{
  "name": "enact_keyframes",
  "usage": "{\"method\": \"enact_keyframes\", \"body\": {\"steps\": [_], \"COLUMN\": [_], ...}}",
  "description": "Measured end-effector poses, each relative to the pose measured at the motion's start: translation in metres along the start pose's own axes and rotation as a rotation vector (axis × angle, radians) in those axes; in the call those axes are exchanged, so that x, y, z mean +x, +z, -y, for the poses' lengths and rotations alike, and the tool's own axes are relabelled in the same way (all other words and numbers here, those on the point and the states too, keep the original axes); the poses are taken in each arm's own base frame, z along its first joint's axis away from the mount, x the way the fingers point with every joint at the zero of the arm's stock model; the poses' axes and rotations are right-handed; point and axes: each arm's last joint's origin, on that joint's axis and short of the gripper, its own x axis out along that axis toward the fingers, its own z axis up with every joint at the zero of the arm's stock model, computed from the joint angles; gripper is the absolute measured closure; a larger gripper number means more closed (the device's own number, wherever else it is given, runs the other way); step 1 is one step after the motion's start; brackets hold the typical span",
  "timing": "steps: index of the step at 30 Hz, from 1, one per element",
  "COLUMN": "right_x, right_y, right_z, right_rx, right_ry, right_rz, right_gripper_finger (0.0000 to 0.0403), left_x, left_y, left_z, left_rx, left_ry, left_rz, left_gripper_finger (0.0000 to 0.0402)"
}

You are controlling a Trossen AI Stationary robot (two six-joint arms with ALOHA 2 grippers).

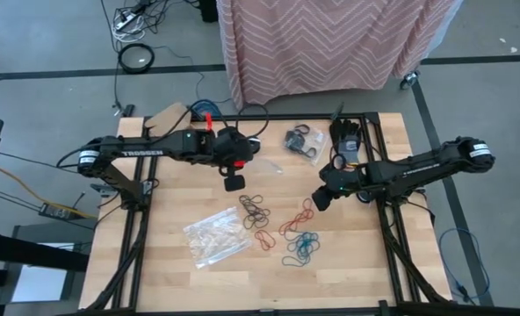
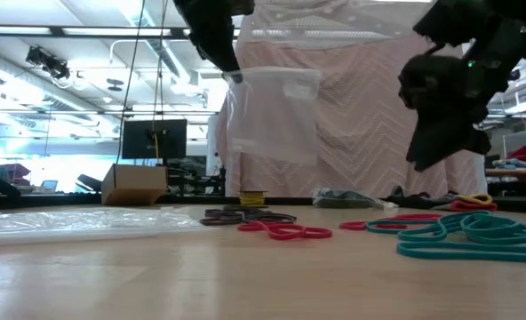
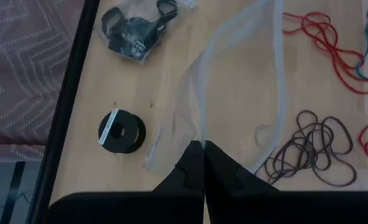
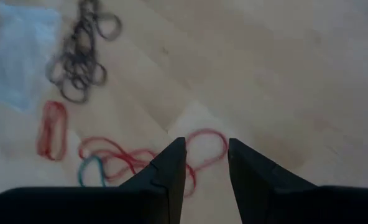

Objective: Sort rubber bands
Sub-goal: Put the red rubber band into the transparent zip bag

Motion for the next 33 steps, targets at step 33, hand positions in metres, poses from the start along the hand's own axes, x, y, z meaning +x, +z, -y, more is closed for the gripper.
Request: {"method": "enact_keyframes", "body": {"steps": [33], "right_x": [0.001], "right_y": [0.022], "right_z": [-0.027], "right_rx": [0.110], "right_ry": [0.096], "right_rz": [0.154], "right_gripper_finger": [0.0403], "left_x": [0.014], "left_y": [-0.015], "left_z": [-0.001], "left_rx": [-0.005], "left_ry": [-0.093], "left_rz": [-0.068], "left_gripper_finger": [0.0401]}}
